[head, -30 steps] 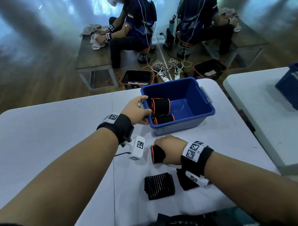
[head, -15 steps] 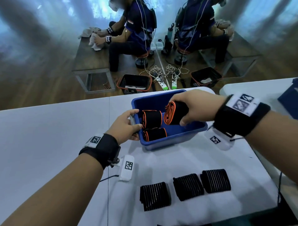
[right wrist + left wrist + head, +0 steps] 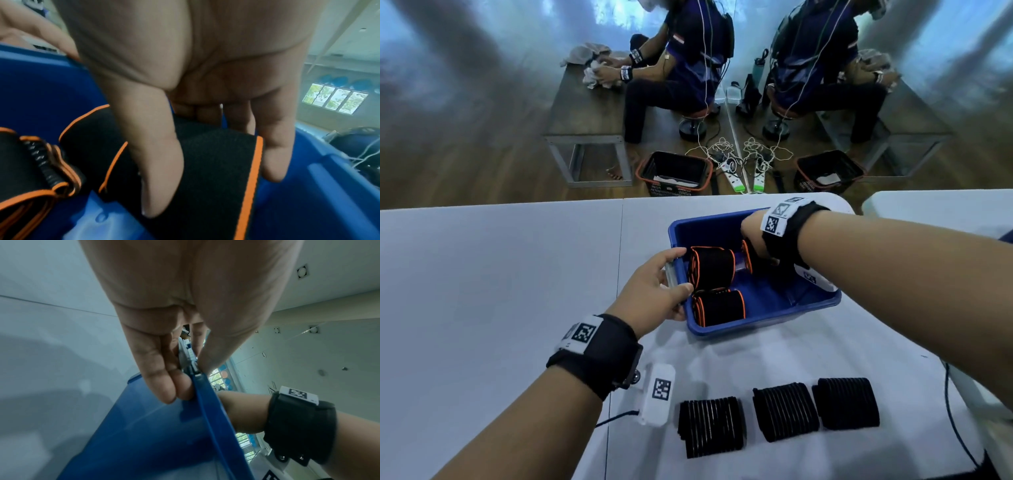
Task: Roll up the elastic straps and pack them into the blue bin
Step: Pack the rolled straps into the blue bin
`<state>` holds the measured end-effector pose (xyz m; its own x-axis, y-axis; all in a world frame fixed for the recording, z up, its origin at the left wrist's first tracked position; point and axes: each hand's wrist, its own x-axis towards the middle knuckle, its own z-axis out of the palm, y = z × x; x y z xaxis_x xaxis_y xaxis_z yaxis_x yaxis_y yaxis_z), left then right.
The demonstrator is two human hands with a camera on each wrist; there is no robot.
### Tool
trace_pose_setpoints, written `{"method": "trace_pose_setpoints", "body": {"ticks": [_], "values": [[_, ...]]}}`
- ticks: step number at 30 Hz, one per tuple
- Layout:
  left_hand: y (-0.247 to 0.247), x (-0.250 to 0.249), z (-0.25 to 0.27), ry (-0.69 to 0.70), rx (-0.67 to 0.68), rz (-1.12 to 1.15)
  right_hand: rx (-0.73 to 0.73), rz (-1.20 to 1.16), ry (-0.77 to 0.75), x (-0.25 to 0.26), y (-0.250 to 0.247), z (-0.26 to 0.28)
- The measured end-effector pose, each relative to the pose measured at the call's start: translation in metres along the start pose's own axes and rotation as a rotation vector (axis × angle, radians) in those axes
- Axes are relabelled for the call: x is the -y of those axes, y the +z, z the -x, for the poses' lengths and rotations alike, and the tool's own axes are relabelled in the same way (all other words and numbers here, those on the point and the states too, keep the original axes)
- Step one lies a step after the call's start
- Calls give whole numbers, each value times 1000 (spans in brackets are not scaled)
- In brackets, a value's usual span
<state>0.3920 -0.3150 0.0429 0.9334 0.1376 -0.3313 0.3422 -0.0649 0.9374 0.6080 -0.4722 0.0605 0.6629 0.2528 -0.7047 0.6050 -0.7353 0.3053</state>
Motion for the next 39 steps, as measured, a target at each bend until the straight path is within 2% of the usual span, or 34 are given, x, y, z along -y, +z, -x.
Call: {"method": "trace_pose_setpoints", "body": {"ticks": [3, 9, 11, 16, 19, 23, 30, 39], "values": [[0, 3, 0, 15, -3, 10, 51, 46, -11, 4, 8, -7], [-3, 5, -2, 10, 31, 43, 7, 66, -23, 9, 19, -53], [-4, 5, -2, 9, 39, 52, -25, 1, -29, 9, 27, -71], [-5, 6, -3, 12, 48, 56, -23, -118, -61, 21, 4, -2], [-6, 8, -4, 16, 59, 54, -22, -244, -96, 17, 7, -1], [-6, 10, -4, 18, 63, 73, -52, -253, -106, 13, 10, -7], [-6, 10, -4, 23, 62, 88, -154, 4, -23, 21, 13, 5], [-4, 9, -3, 28, 46, 65, -129, -53, 20, 20, 6, 11]]}}
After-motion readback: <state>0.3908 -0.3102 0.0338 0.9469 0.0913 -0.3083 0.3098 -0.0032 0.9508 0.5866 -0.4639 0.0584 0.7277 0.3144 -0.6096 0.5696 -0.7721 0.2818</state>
